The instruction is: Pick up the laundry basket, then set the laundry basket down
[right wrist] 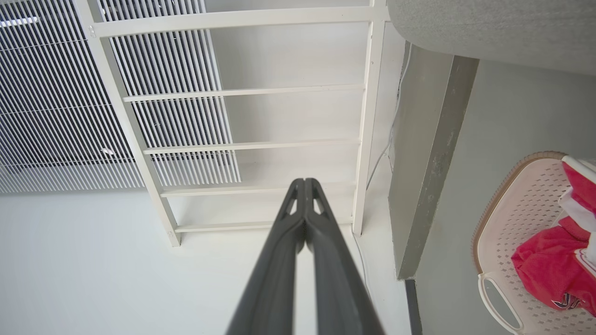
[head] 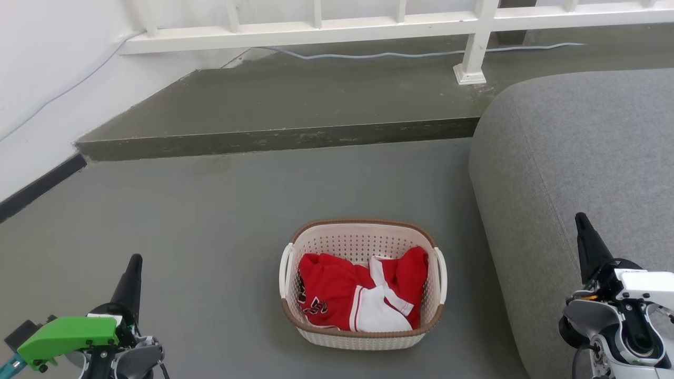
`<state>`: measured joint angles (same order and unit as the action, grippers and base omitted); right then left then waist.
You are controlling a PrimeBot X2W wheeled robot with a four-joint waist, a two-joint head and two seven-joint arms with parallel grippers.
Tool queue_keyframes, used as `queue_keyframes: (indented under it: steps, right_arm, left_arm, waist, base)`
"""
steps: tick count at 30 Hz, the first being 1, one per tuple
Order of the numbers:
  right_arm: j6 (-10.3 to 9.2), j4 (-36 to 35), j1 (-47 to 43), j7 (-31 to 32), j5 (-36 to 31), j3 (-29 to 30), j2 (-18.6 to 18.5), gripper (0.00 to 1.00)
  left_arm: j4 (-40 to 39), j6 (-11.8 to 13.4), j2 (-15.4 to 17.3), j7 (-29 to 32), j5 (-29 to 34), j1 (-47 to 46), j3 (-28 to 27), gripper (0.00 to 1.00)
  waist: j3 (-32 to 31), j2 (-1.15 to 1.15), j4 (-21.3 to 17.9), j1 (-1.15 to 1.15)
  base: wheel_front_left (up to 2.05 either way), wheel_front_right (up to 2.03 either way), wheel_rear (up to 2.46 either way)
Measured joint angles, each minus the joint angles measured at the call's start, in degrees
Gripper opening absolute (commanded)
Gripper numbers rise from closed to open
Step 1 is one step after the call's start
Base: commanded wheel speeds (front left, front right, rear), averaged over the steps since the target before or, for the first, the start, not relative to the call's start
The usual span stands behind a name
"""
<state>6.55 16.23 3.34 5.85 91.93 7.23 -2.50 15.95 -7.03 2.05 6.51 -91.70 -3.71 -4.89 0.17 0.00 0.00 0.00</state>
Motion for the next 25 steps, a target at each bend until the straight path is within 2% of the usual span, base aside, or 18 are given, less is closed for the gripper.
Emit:
queue_keyframes:
  steps: [25]
  right_arm:
    - [0.00, -0.1, 0.0, 0.0, 0.0, 0.0, 0.0, 0.00]
  left_arm:
    - [0.0, 0.0, 0.0, 0.0, 0.0, 0.0, 0.0, 0.00]
  waist:
    - [0.0, 0.00, 0.0, 0.00]
  base:
    - [0.00, 0.00, 0.00]
